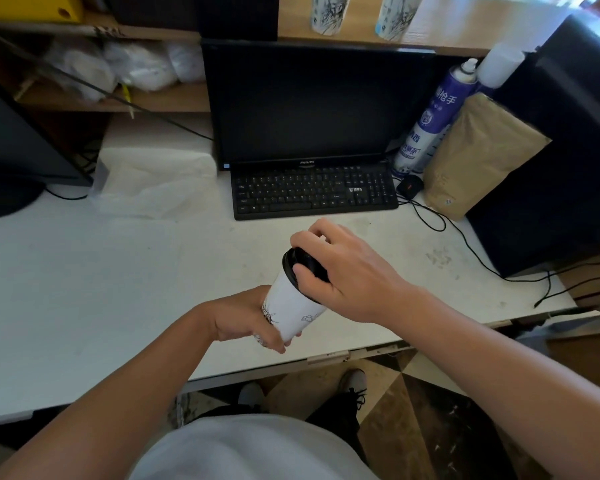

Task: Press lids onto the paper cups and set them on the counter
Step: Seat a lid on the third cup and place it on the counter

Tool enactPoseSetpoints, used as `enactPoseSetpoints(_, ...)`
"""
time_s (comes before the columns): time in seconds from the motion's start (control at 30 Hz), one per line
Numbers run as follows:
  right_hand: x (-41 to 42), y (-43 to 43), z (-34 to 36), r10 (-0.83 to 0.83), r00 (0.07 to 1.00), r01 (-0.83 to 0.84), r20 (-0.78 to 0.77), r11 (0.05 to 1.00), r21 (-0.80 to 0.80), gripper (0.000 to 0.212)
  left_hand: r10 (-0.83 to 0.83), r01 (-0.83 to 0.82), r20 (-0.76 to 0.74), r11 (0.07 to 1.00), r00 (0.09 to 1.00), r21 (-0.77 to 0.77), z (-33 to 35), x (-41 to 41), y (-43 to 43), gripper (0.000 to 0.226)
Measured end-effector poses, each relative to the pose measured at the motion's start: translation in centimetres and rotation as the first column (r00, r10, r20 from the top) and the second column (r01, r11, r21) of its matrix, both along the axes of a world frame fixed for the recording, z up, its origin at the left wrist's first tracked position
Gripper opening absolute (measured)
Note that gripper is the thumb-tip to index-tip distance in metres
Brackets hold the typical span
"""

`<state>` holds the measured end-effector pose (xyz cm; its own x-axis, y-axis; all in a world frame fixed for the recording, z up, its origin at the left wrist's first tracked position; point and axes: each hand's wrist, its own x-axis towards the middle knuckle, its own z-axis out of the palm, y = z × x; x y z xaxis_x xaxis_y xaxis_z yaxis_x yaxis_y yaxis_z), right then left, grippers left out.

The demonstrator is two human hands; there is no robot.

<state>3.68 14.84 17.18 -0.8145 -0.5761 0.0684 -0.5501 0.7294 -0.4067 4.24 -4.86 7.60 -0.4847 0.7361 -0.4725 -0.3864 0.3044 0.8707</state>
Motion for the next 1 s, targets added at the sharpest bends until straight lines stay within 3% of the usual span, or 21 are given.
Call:
enactPoseSetpoints(0.2,-0.2,-0.6,0.1,-0.192,0.981,0.191,0.029,0.981,0.035,0.031,0.258,-0.278,-0.139,0.948,0.956,-0.152,0.5,0.9,1.4,0.056)
enactPoseSetpoints(0.3,-0.8,-1.1,0.1,-0.321,0.944,0.316,0.08,0.946,0.069,0.025,0.41,-0.466,-0.274,0.865,0.87,-0.186,0.7,1.3,2.7,0.05)
enactPoseSetpoints(0.4,-1.4,-1.4,0.5,-0.408,0.905,0.379,0.117,0.901,0.209,0.032,0.48,-0.599,-0.423,0.773,0.768,-0.209,0.6,2.1,3.8,0.049)
enactPoseSetpoints(0.47,-2.1,-1.7,0.9,-0.472,0.862,0.407,0.186,0.862,0.302,0.033,0.524,-0.676,-0.486,0.706,0.7,-0.211,0.5,3.0,4.5,0.05)
enactPoseSetpoints(0.57,-3.3,-1.7,1.3,-0.575,0.72,0.463,0.39,0.815,0.347,0.041,0.567,-0.726,-0.508,0.661,0.648,-0.189,0.3,4.0,5.0,0.048)
enactPoseSetpoints(0.63,-4.0,-0.9,1.5,-0.563,0.629,0.516,0.536,0.818,0.255,0.059,0.583,-0.721,-0.472,0.668,0.661,-0.183,0.3,4.1,4.7,0.048)
enactPoseSetpoints(0.7,-4.4,0.3,1.4,-0.474,0.564,0.572,0.676,0.815,0.094,0.062,0.59,-0.718,-0.457,0.673,0.665,-0.176,0.3,3.8,4.2,0.049)
enactPoseSetpoints(0.87,-3.8,0.8,0.6,-0.362,0.678,0.522,0.64,0.85,-0.071,0.041,0.597,-0.73,-0.468,0.662,0.651,-0.171,-0.1,3.0,3.6,0.051)
enactPoseSetpoints(1.0,-3.1,0.9,0.5,-0.275,0.693,0.554,0.667,0.794,-0.248,0.028,0.618,-0.723,-0.437,0.68,0.654,-0.12,-0.2,2.5,3.4,0.055)
